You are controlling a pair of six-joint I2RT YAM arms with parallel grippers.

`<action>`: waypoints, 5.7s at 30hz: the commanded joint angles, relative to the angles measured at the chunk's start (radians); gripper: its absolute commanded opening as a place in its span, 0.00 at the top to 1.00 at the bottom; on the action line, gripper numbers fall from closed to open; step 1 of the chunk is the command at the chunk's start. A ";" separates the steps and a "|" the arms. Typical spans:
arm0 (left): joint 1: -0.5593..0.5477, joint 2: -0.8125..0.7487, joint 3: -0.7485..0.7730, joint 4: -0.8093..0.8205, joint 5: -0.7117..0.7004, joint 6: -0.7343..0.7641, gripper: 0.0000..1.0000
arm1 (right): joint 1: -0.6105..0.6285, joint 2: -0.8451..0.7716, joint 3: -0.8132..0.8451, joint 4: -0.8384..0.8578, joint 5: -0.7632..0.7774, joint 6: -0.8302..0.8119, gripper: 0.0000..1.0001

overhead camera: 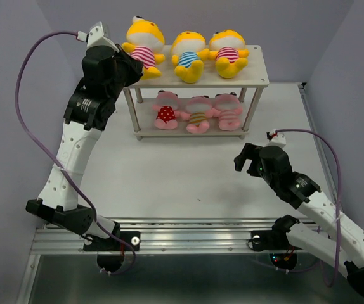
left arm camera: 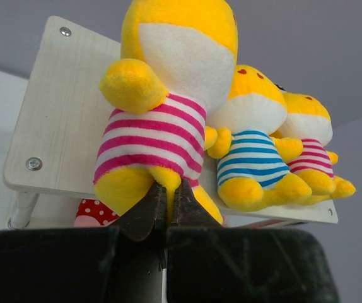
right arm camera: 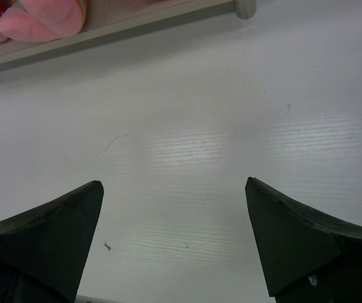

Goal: Place and organize the stuffed toys onto the shelf

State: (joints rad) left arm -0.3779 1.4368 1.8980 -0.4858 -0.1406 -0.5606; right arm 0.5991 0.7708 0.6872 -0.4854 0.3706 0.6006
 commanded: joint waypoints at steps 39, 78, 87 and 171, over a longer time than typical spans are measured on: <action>0.083 0.132 0.027 0.073 0.226 -0.180 1.00 | 0.002 -0.050 0.005 0.041 0.044 0.028 0.00; 0.105 0.102 0.036 0.036 0.208 -0.118 0.30 | 0.002 -0.048 0.002 0.047 0.037 0.044 0.00; 0.105 0.094 0.075 0.018 0.207 -0.056 0.26 | 0.002 -0.036 0.005 0.050 0.031 0.051 0.00; 0.094 0.188 0.248 -0.091 0.372 0.450 0.60 | 0.002 -0.034 0.014 0.080 0.011 0.076 0.00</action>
State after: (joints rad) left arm -0.2859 1.6787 2.1342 -0.5957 0.2085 -0.1322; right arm 0.5991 0.7464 0.6830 -0.4591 0.3794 0.6674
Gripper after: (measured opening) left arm 0.369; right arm 0.998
